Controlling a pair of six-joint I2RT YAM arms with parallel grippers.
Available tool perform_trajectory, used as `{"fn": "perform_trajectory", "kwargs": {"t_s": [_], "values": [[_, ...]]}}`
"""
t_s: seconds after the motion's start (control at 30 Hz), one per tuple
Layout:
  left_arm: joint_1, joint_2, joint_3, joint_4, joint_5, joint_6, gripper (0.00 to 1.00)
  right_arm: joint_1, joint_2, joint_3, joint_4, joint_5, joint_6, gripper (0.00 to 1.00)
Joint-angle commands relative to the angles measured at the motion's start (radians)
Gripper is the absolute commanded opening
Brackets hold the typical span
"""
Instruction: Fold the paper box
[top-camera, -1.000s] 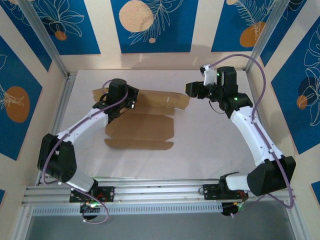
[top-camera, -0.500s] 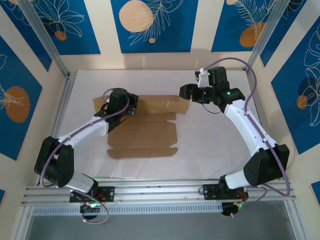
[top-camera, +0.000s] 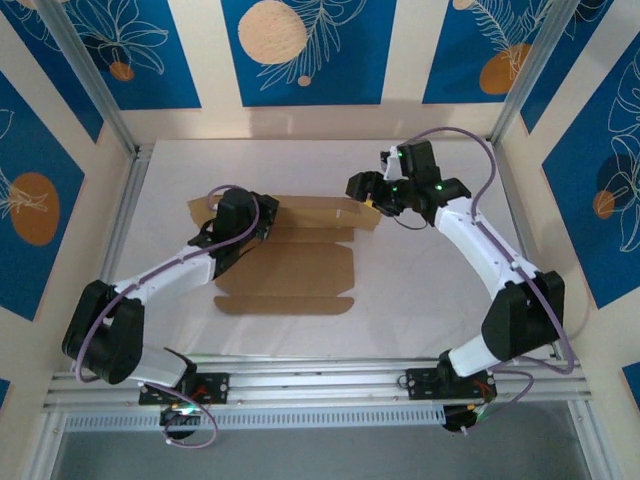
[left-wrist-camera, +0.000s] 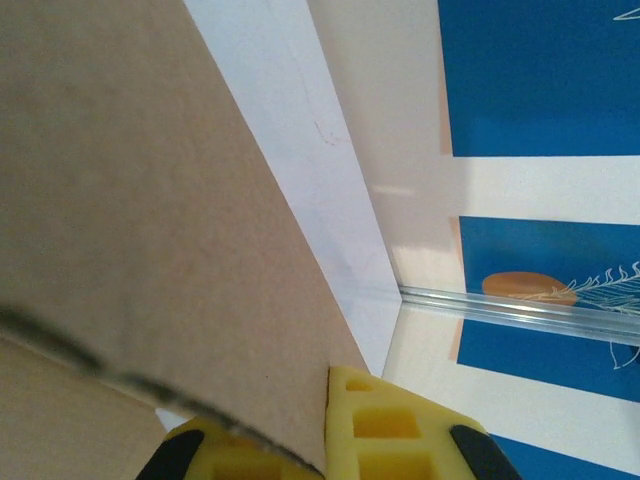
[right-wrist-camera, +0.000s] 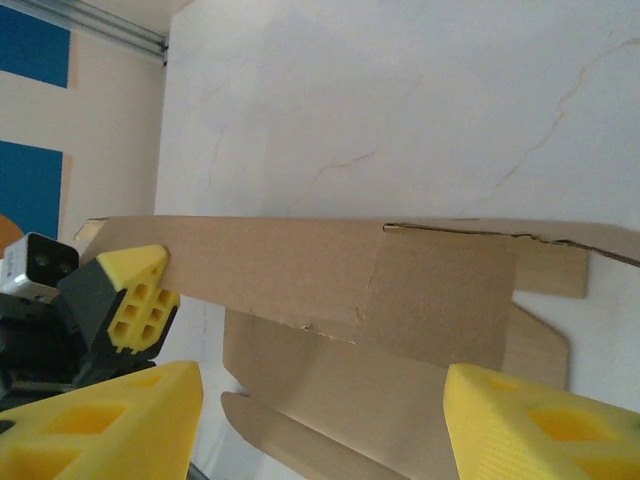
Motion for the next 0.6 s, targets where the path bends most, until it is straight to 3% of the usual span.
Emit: {"fn": "perform_trajectory", "kwargs": {"t_s": [0.0, 0.1, 0.57], "values": [[-0.011, 0.008, -0.001, -0.075, -0.006, -0.011, 0.0, 0.022, 0.026, 0.009, 0.009, 0.007, 0.096, 0.66], [-0.012, 0.002, -0.006, -0.083, -0.006, -0.017, 0.0, 0.022, 0.052, 0.009, -0.007, 0.045, 0.133, 0.66], [-0.012, 0.01, -0.026, -0.066, 0.009, -0.038, 0.0, 0.033, 0.157, -0.032, 0.243, -0.116, 0.306, 0.66]]}}
